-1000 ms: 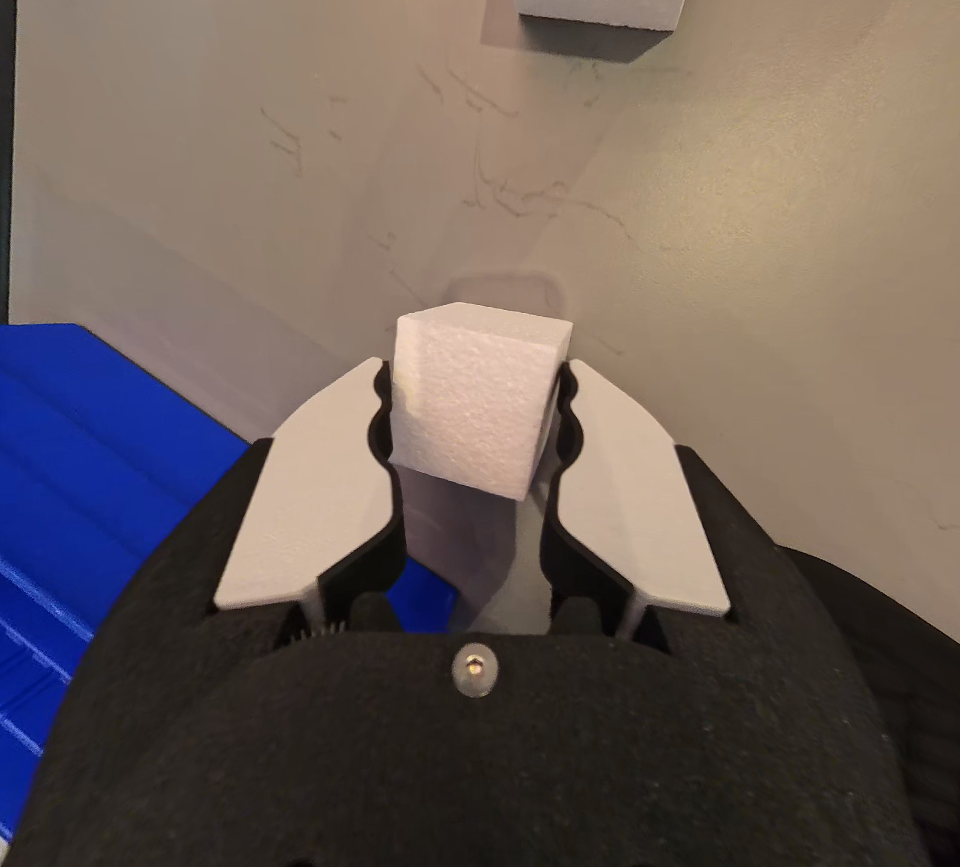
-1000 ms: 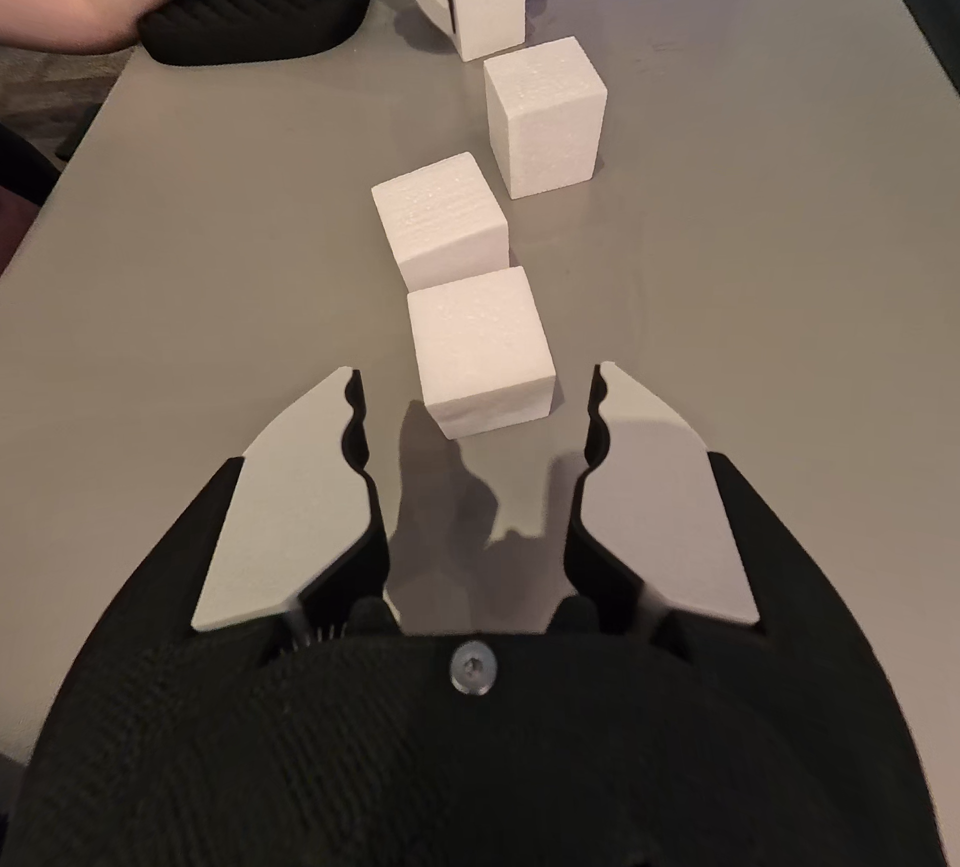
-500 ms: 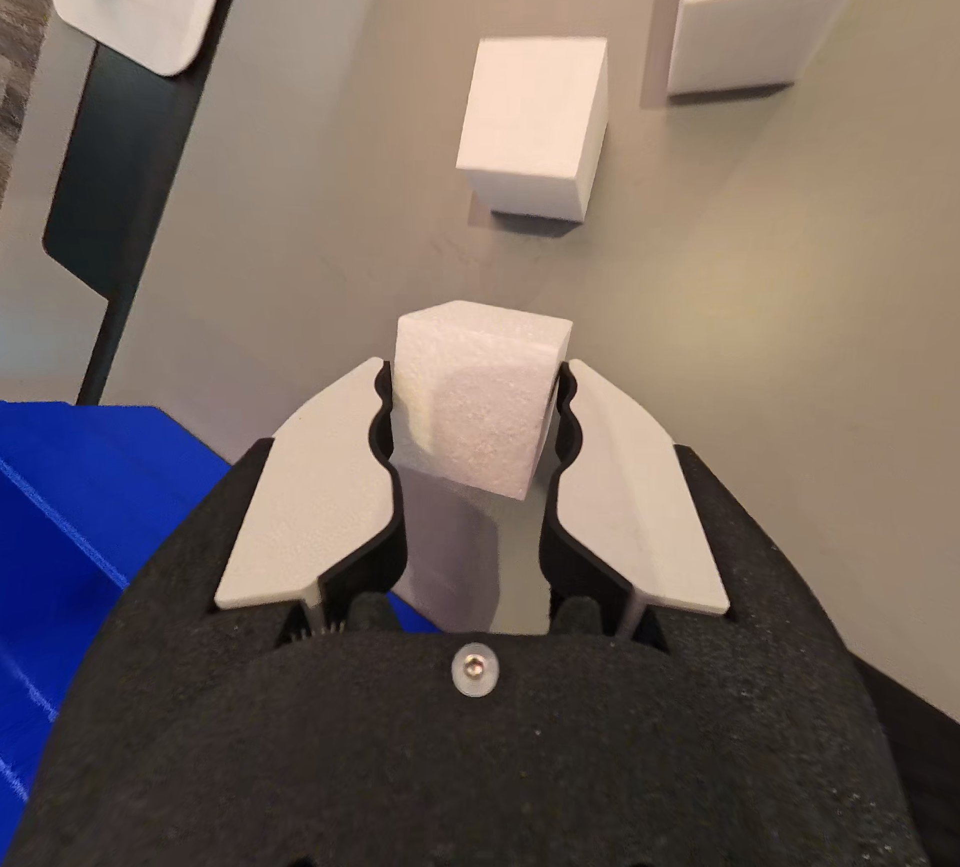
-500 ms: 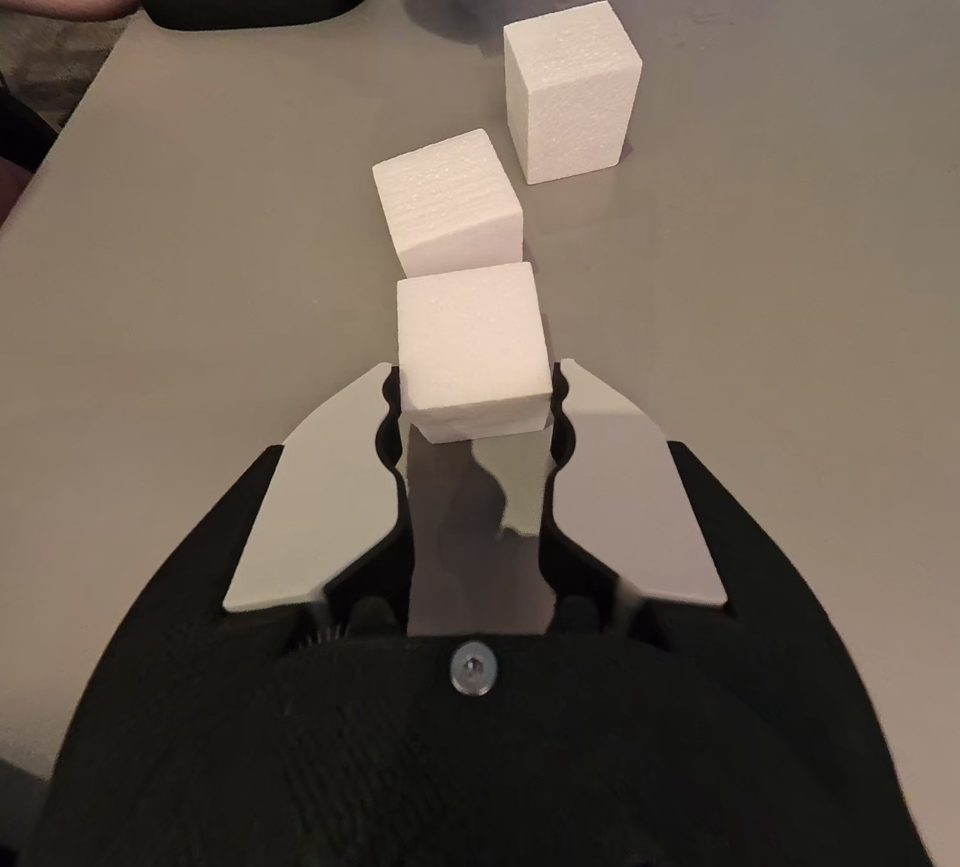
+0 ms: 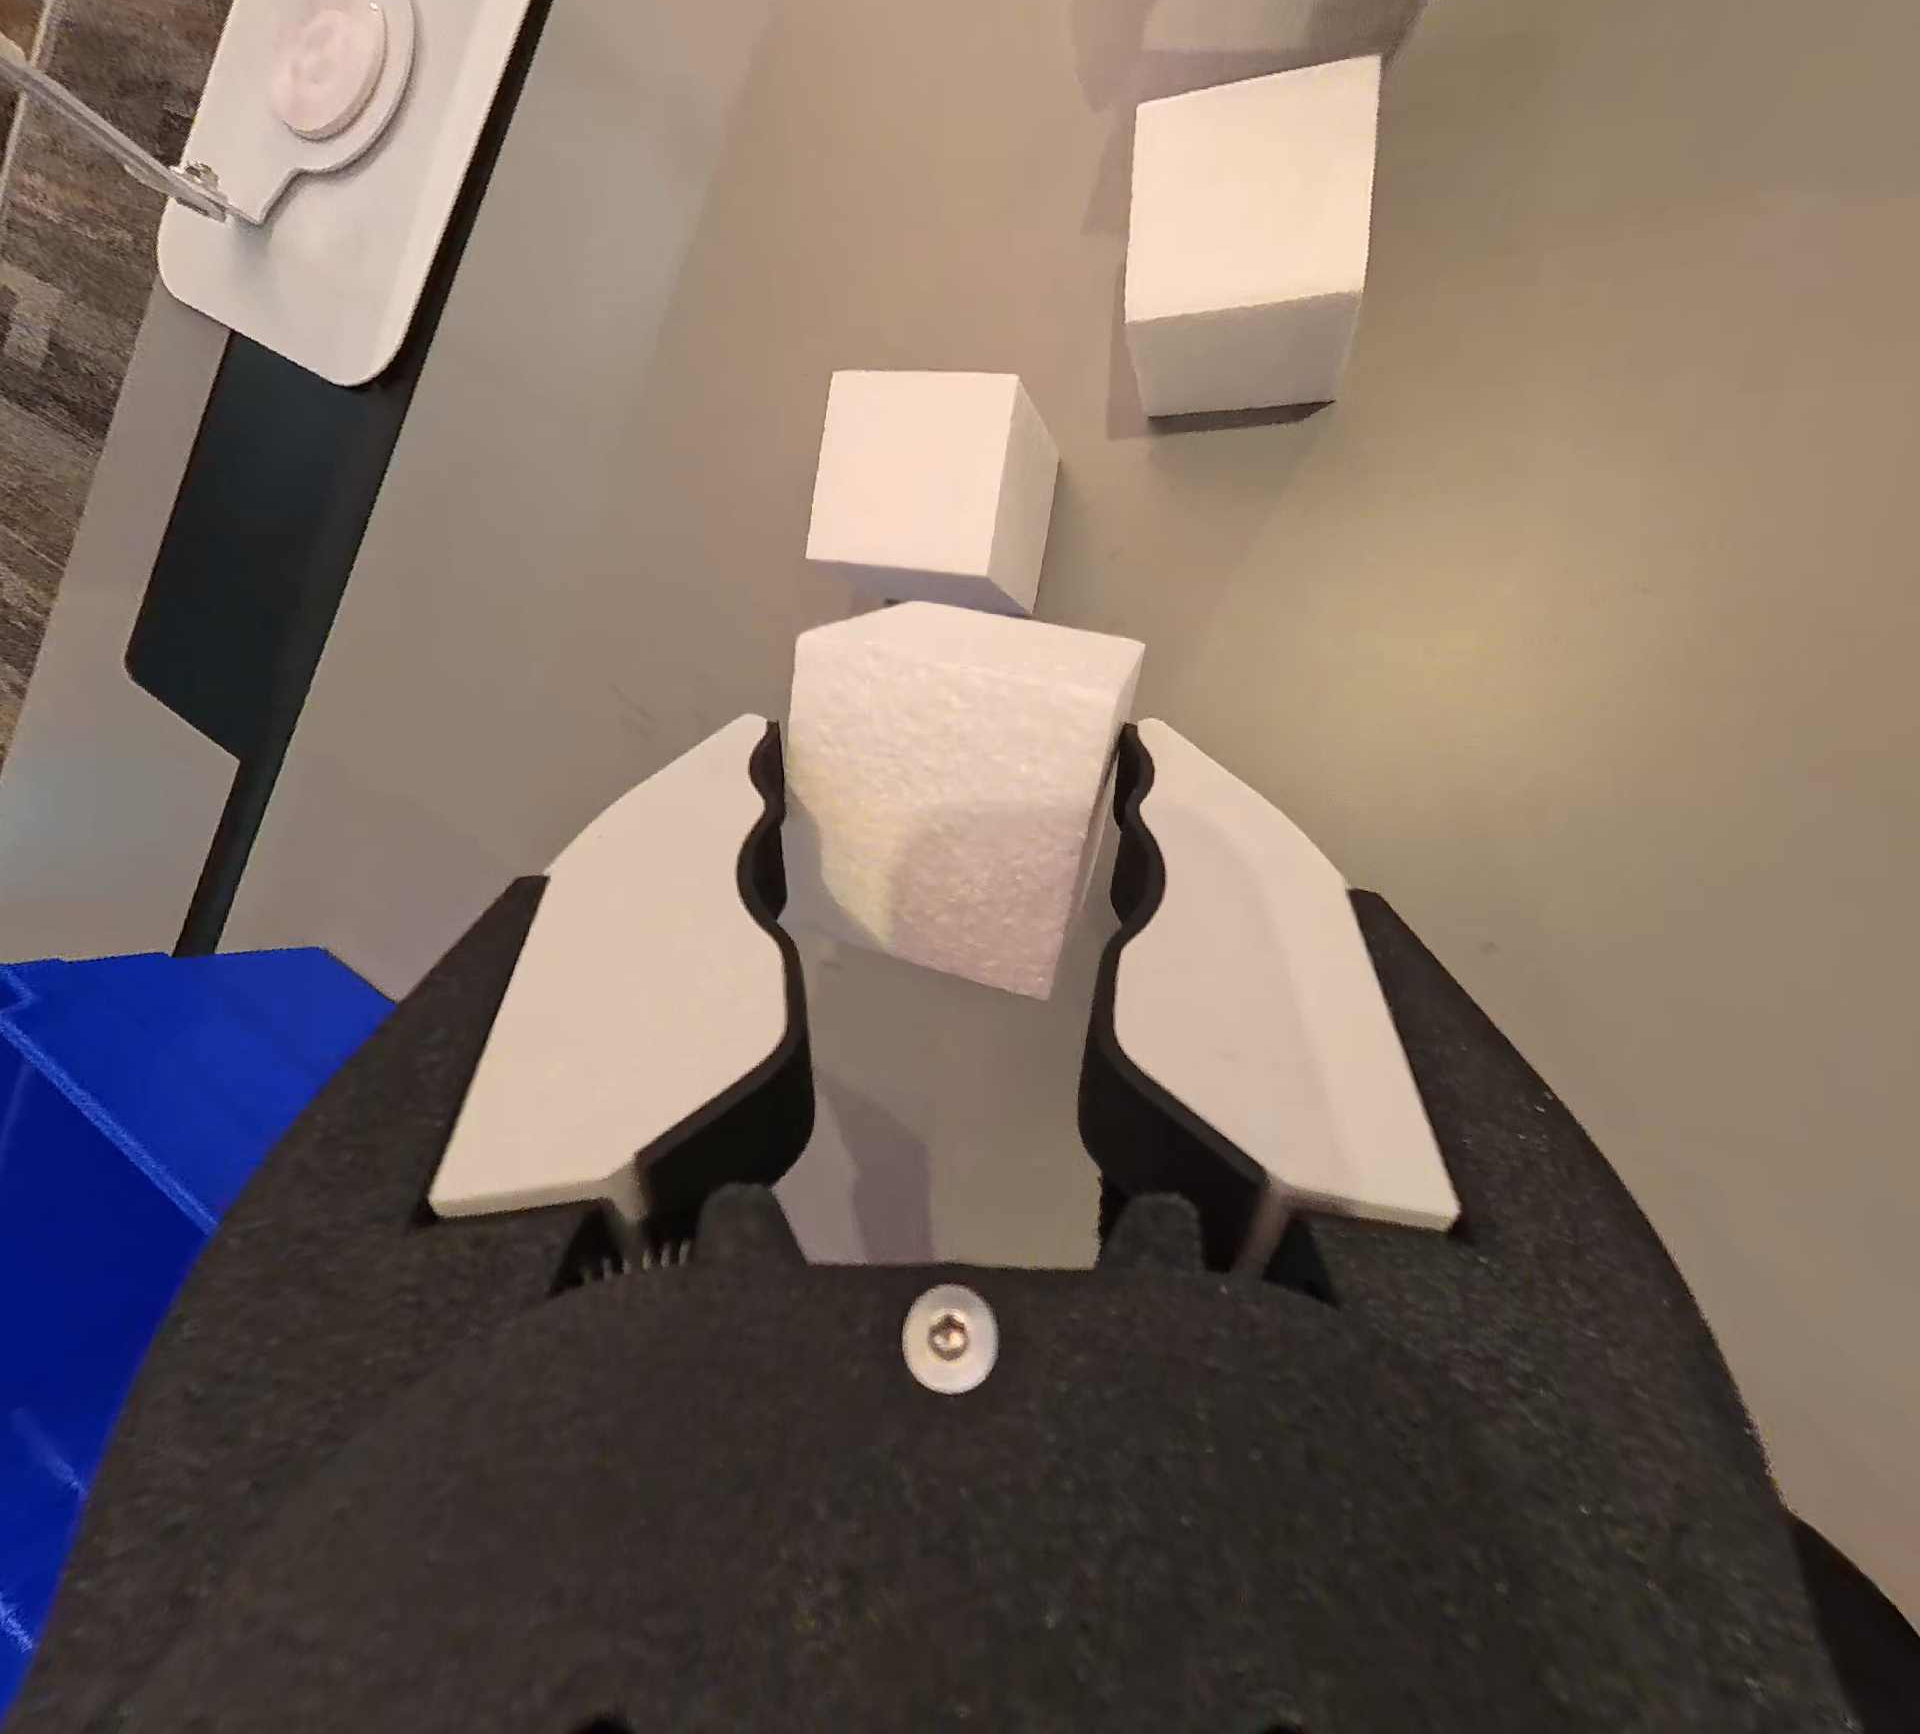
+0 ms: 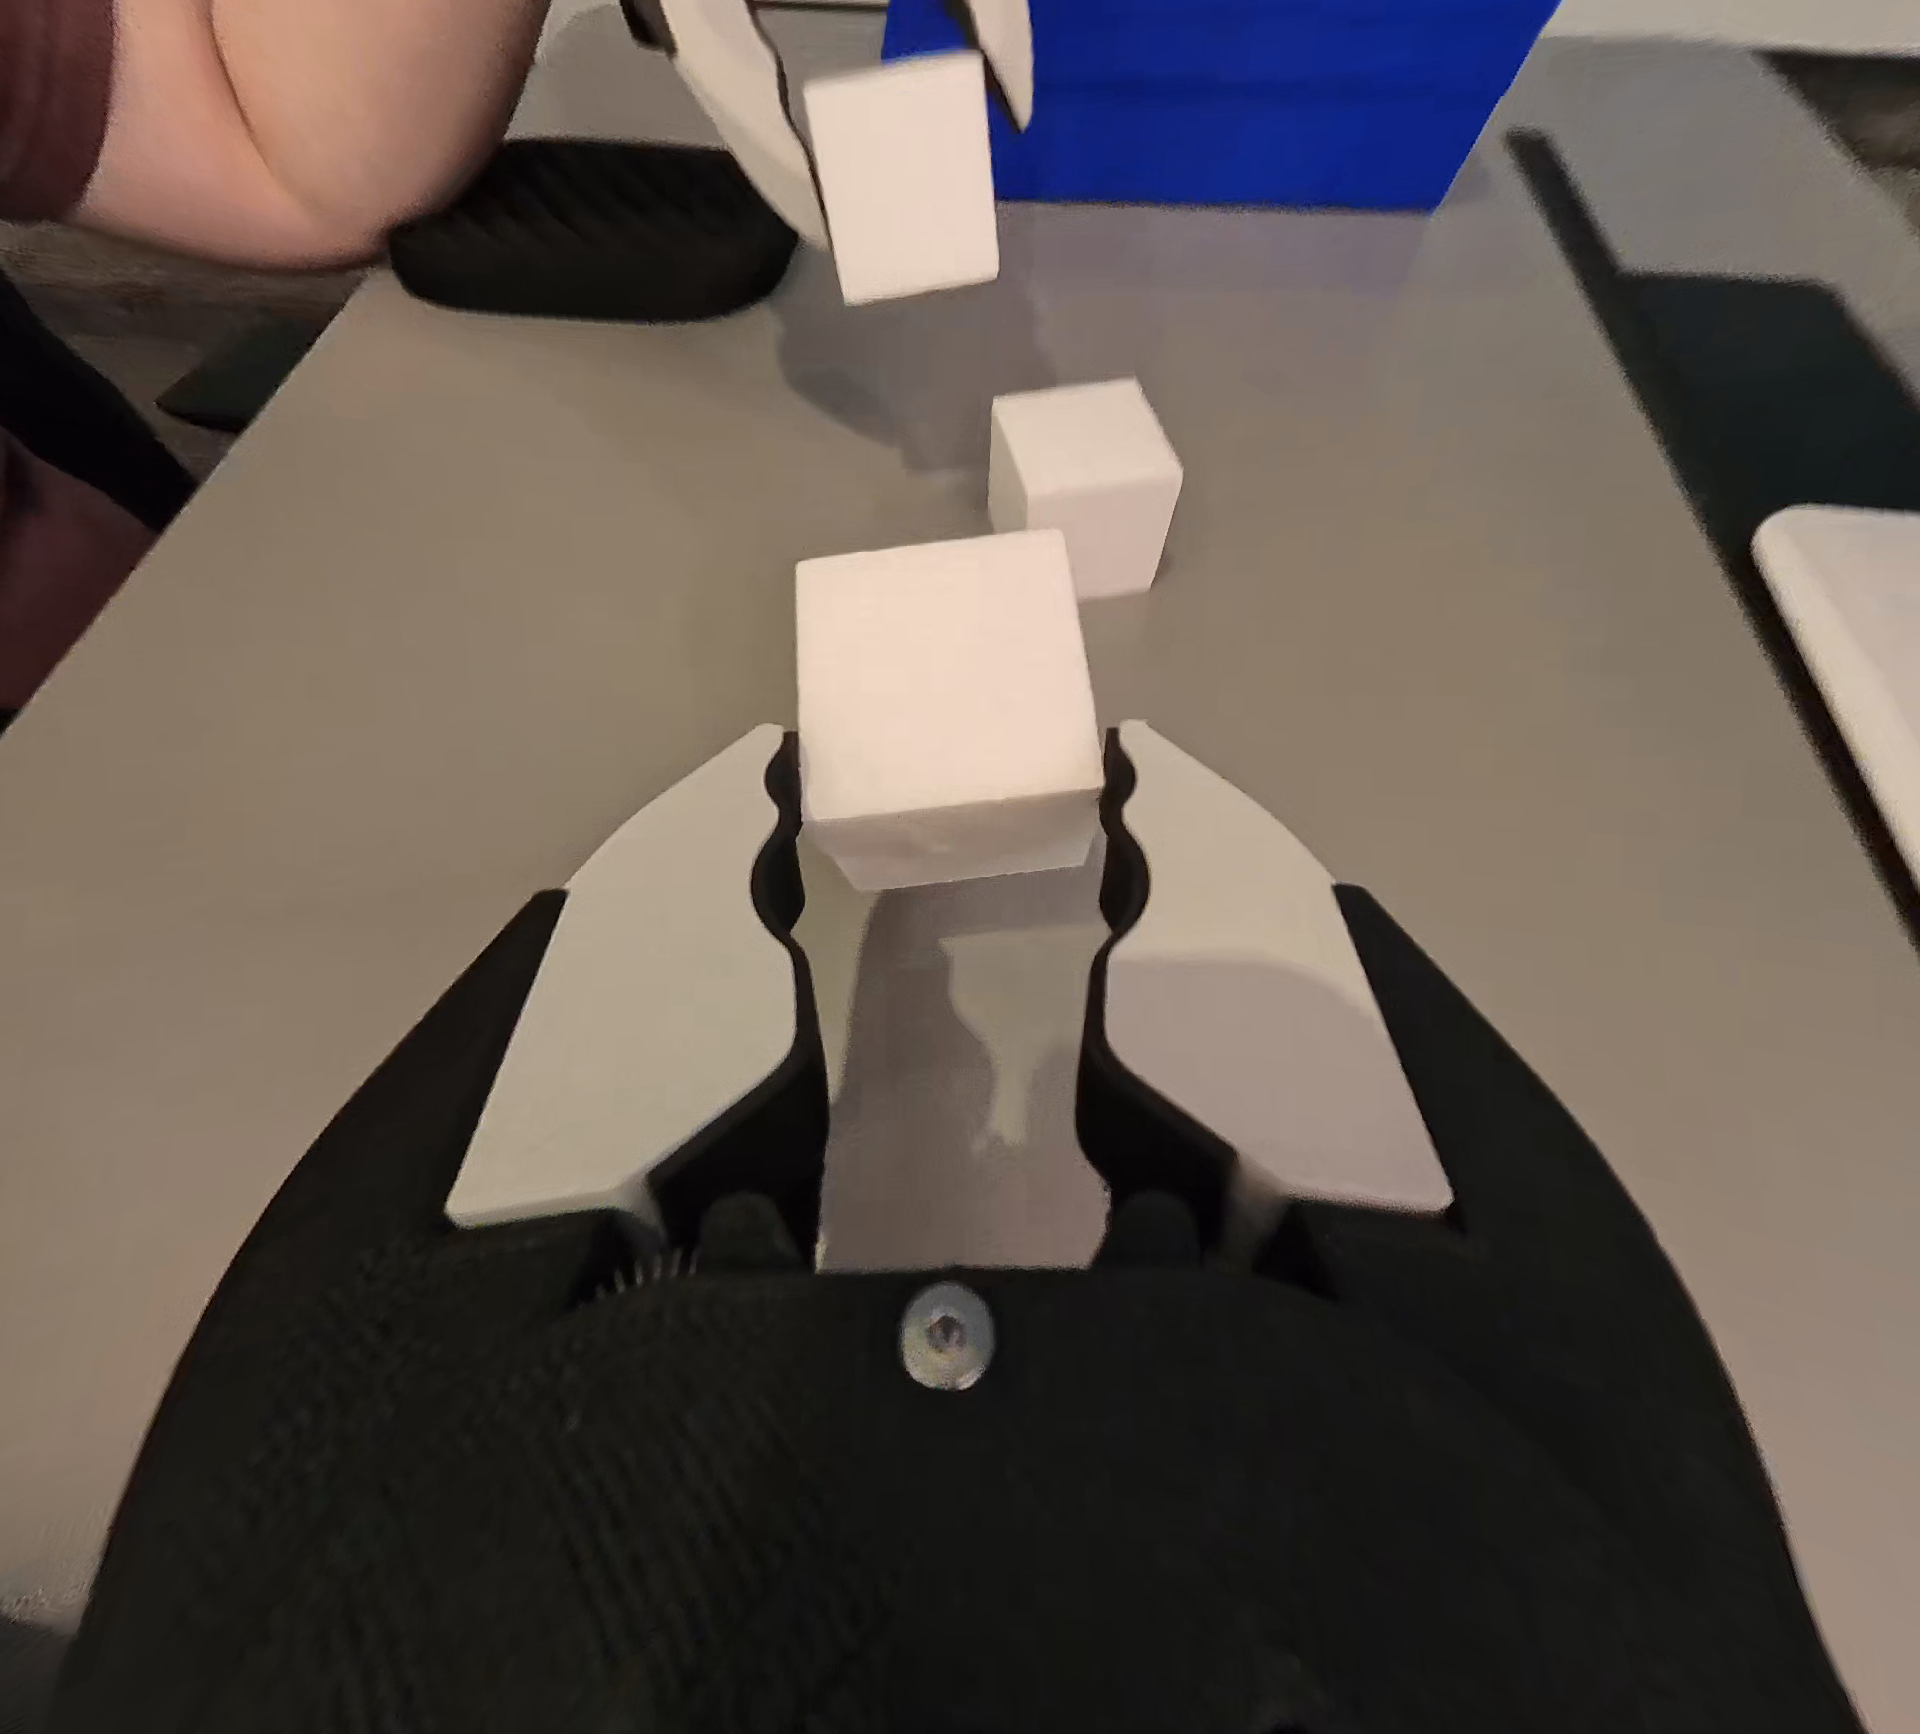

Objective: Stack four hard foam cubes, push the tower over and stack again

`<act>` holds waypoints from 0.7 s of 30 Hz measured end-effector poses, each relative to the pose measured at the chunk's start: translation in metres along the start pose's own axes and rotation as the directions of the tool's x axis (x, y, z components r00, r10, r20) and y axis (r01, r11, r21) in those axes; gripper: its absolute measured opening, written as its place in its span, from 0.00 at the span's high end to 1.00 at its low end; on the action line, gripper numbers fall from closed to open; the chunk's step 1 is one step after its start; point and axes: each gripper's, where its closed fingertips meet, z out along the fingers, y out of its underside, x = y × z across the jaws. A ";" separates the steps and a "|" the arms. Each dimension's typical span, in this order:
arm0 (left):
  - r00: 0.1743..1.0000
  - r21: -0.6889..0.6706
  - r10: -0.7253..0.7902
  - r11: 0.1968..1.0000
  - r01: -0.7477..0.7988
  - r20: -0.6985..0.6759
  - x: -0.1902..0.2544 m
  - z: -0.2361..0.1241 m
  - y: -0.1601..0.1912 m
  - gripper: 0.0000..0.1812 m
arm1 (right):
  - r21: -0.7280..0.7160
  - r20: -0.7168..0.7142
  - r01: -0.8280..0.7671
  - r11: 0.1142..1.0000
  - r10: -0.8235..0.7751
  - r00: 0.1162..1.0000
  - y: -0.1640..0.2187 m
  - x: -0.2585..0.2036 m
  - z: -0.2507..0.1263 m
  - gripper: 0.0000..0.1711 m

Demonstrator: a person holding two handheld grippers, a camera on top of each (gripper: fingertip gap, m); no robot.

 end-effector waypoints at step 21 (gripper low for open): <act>1.000 0.032 0.003 0.999 -0.003 -0.030 0.003 -0.006 -0.019 0.66 | -0.072 0.041 0.053 0.996 -0.050 0.998 -0.029 -0.010 0.032 0.67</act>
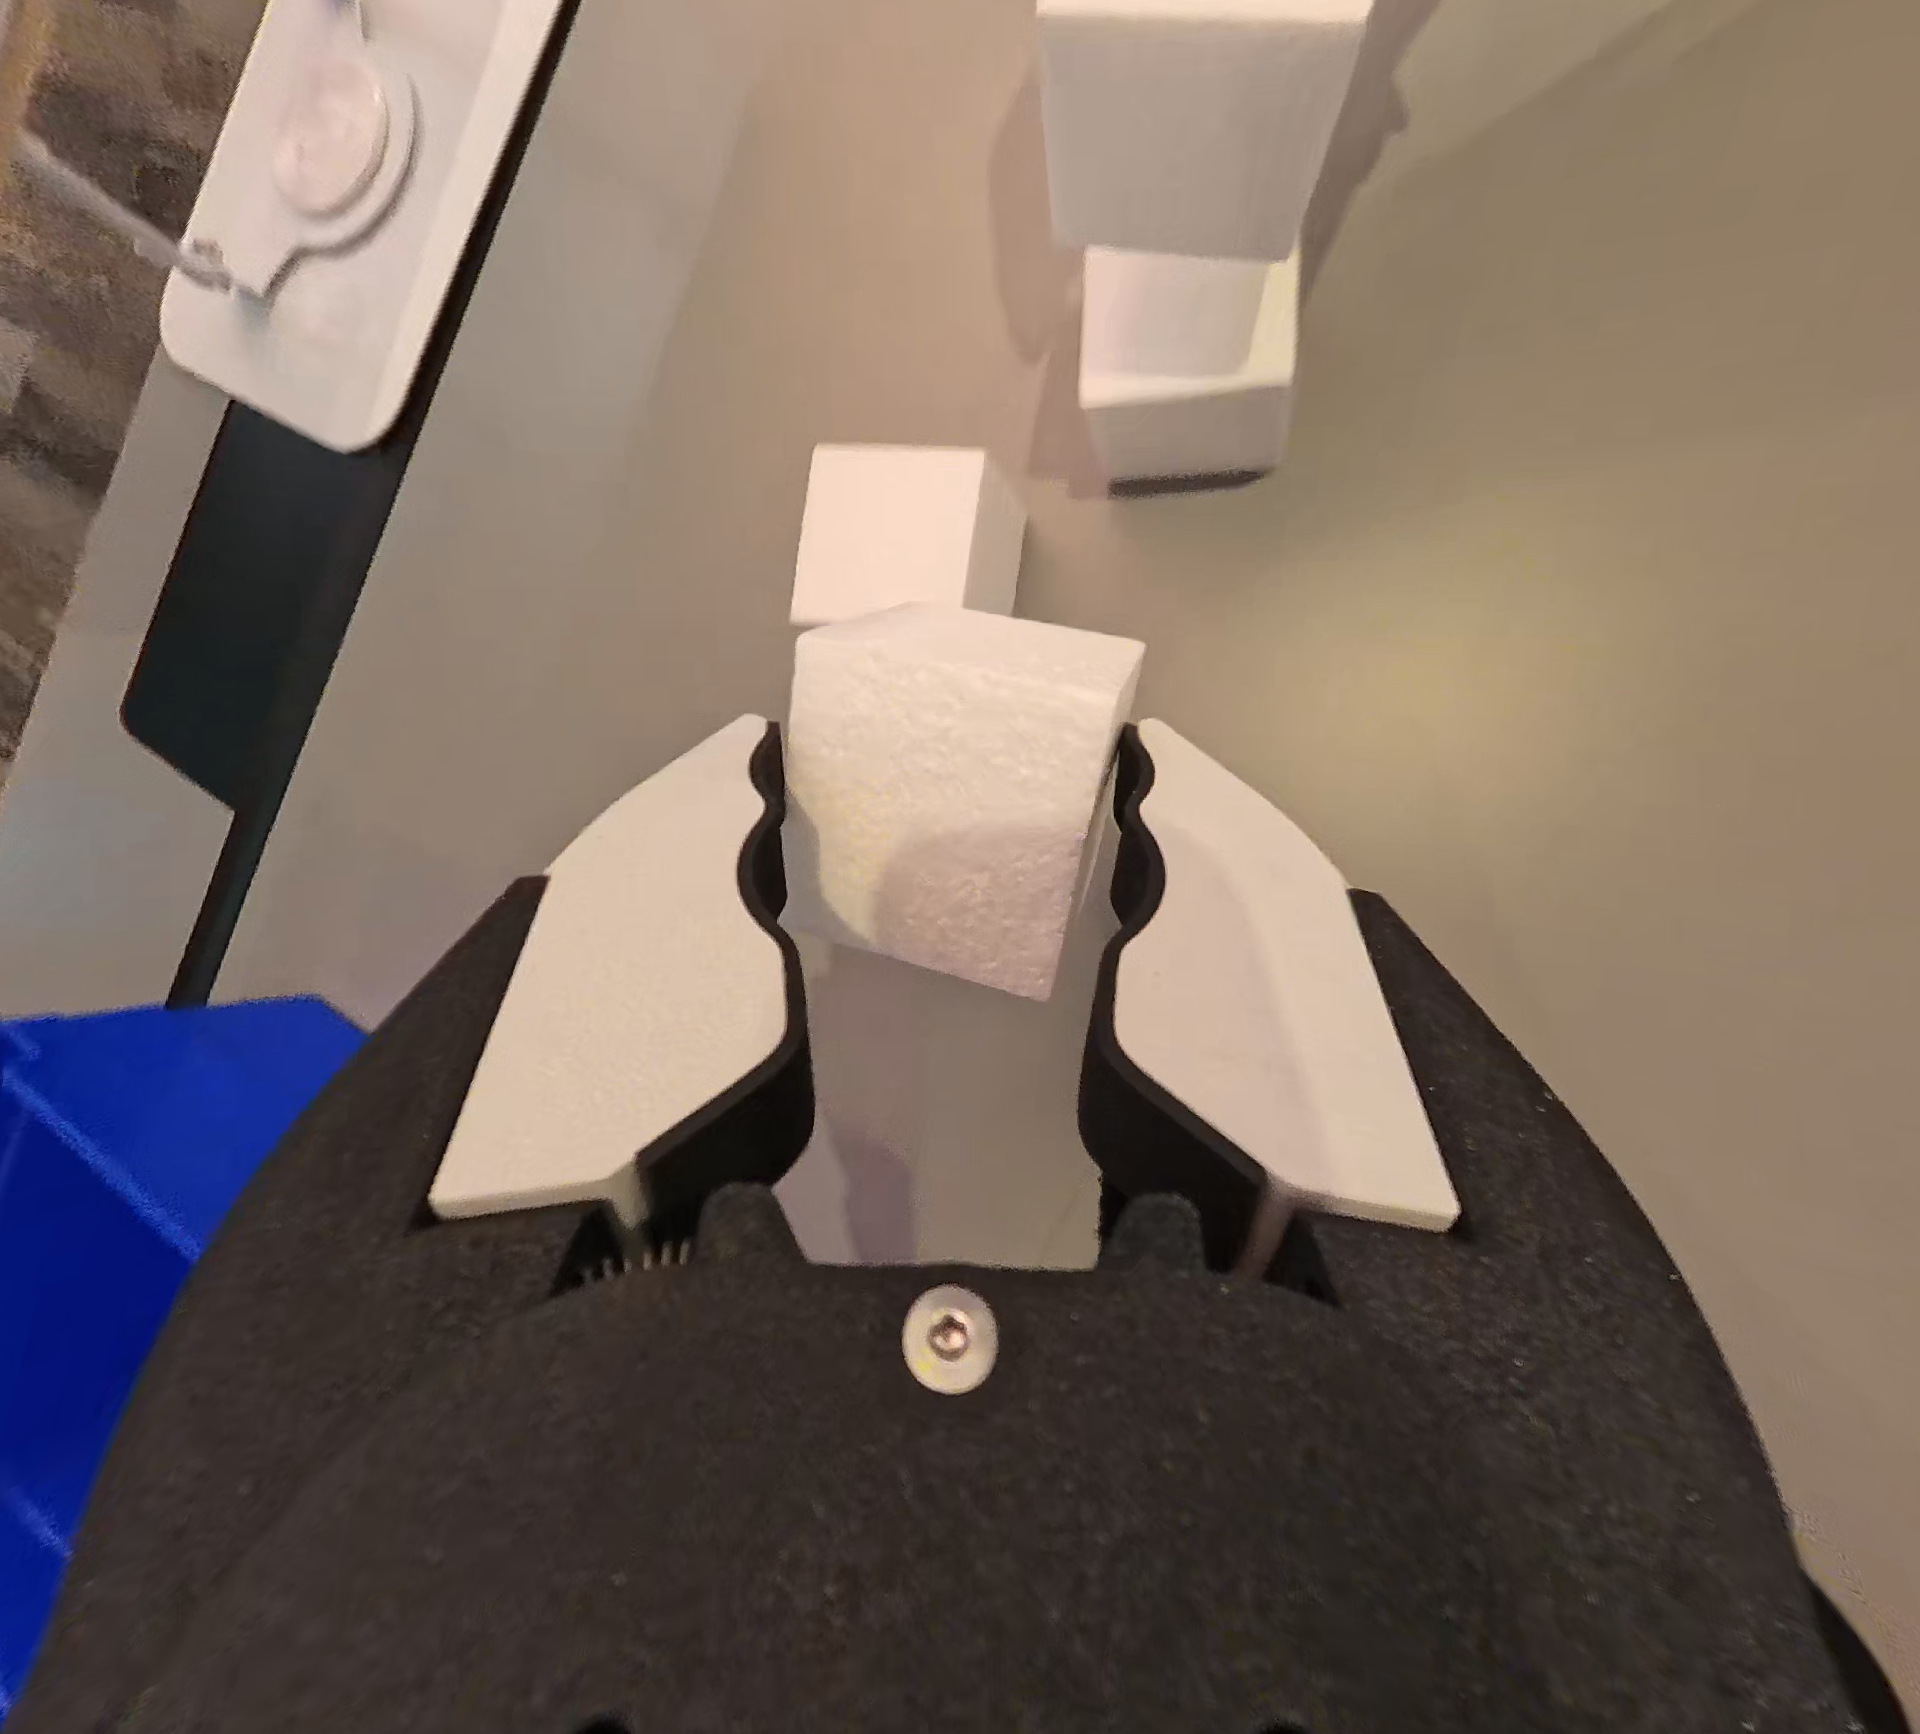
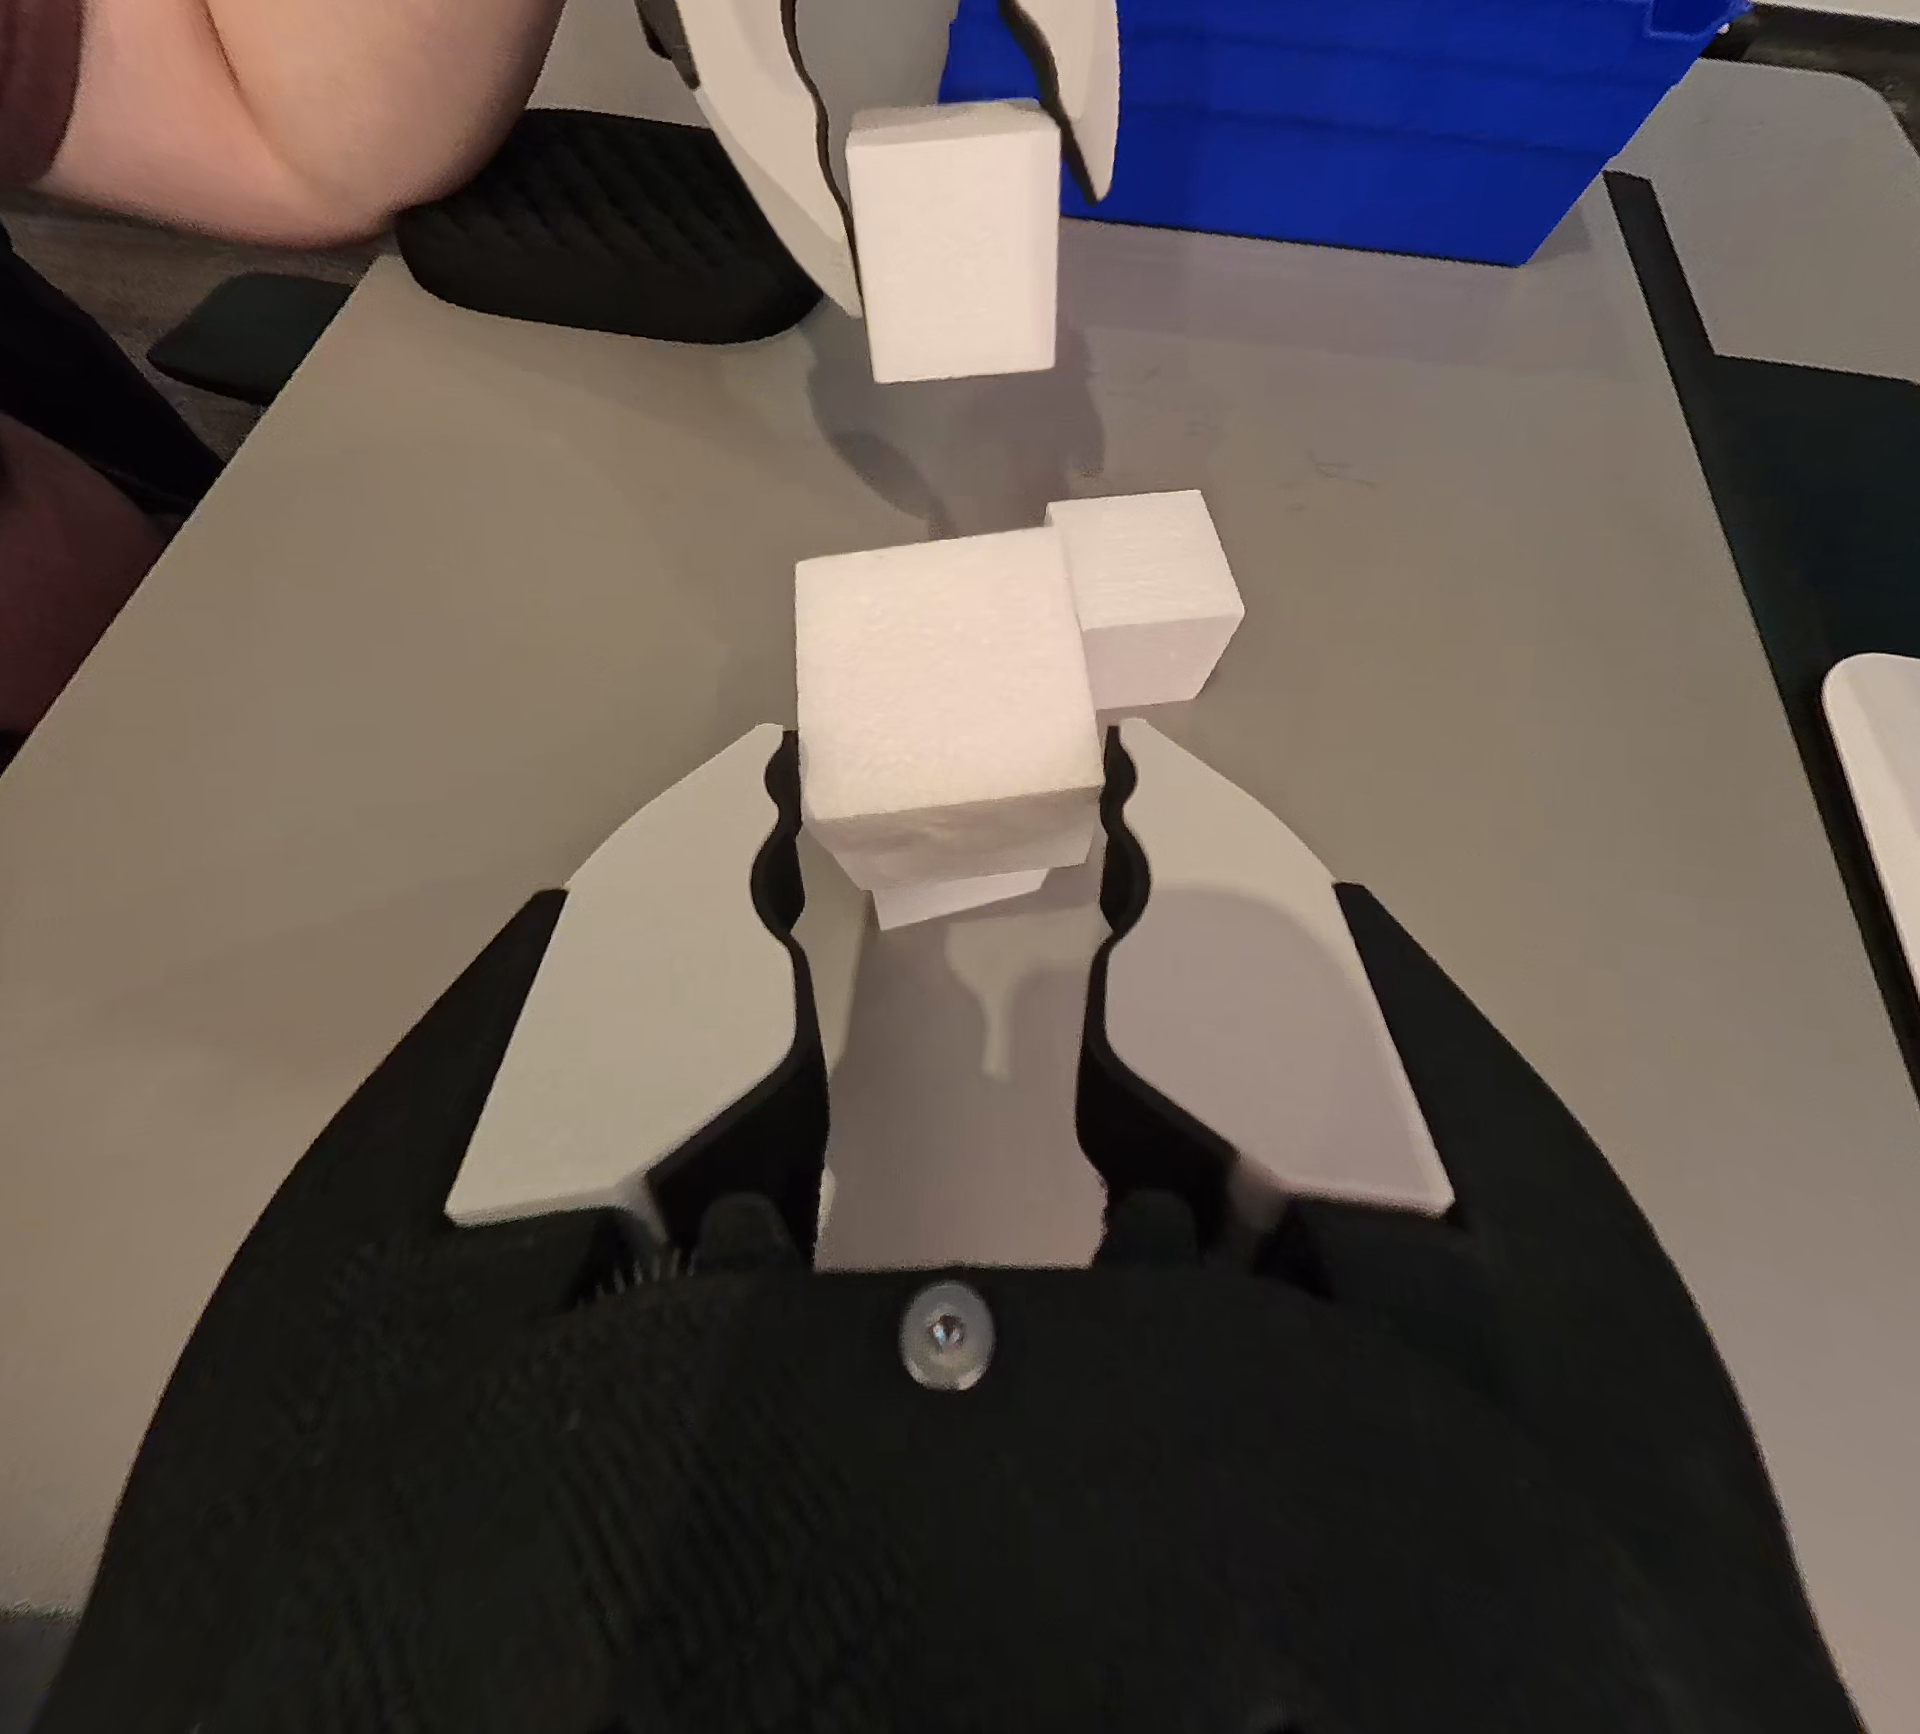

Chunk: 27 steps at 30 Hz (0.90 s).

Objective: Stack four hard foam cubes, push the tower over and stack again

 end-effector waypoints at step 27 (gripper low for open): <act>0.986 0.078 -0.165 0.984 0.162 0.028 -0.018 0.008 -0.060 0.53 | 0.145 -0.081 -0.145 0.979 0.157 0.984 -0.023 0.022 -0.034 0.67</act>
